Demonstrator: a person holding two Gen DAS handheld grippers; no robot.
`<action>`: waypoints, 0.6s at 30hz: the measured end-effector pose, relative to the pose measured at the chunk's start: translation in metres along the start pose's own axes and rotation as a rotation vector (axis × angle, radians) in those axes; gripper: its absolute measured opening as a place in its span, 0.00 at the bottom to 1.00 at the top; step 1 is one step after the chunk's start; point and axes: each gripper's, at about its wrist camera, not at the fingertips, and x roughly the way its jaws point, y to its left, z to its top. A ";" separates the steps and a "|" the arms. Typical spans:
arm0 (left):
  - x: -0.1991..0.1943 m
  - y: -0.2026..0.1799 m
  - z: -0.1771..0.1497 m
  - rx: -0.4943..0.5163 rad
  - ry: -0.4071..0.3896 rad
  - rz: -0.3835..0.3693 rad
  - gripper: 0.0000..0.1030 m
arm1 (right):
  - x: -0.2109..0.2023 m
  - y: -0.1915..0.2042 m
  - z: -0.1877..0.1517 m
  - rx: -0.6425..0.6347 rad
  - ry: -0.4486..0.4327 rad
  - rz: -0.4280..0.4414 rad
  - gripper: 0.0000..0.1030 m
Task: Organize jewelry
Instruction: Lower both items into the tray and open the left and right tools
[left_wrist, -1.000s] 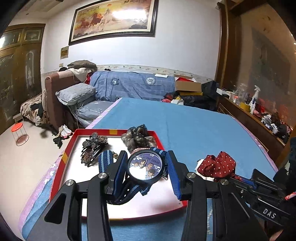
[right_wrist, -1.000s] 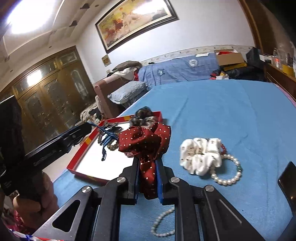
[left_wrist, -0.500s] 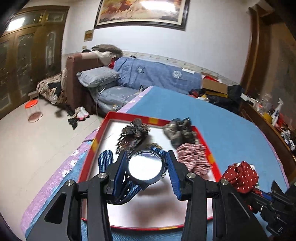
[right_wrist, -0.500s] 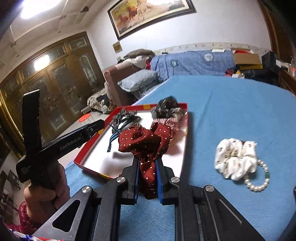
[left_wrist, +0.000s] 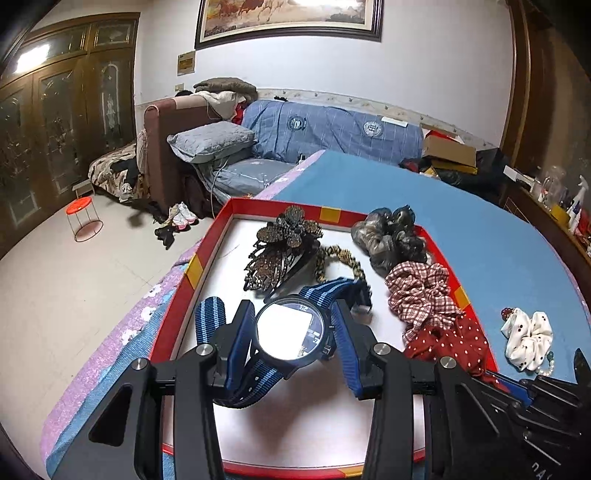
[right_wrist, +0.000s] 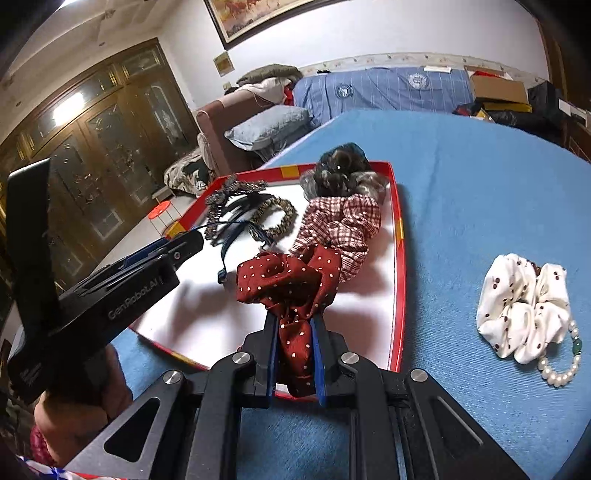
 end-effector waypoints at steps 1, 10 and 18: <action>0.002 0.000 0.000 0.001 0.004 0.003 0.41 | 0.003 -0.002 0.001 0.006 0.006 -0.002 0.17; 0.014 0.003 -0.001 -0.010 0.033 -0.001 0.41 | 0.015 -0.003 0.010 0.015 0.023 -0.017 0.18; 0.022 0.003 0.000 -0.017 0.050 -0.001 0.41 | 0.021 -0.004 0.013 0.023 0.028 -0.031 0.18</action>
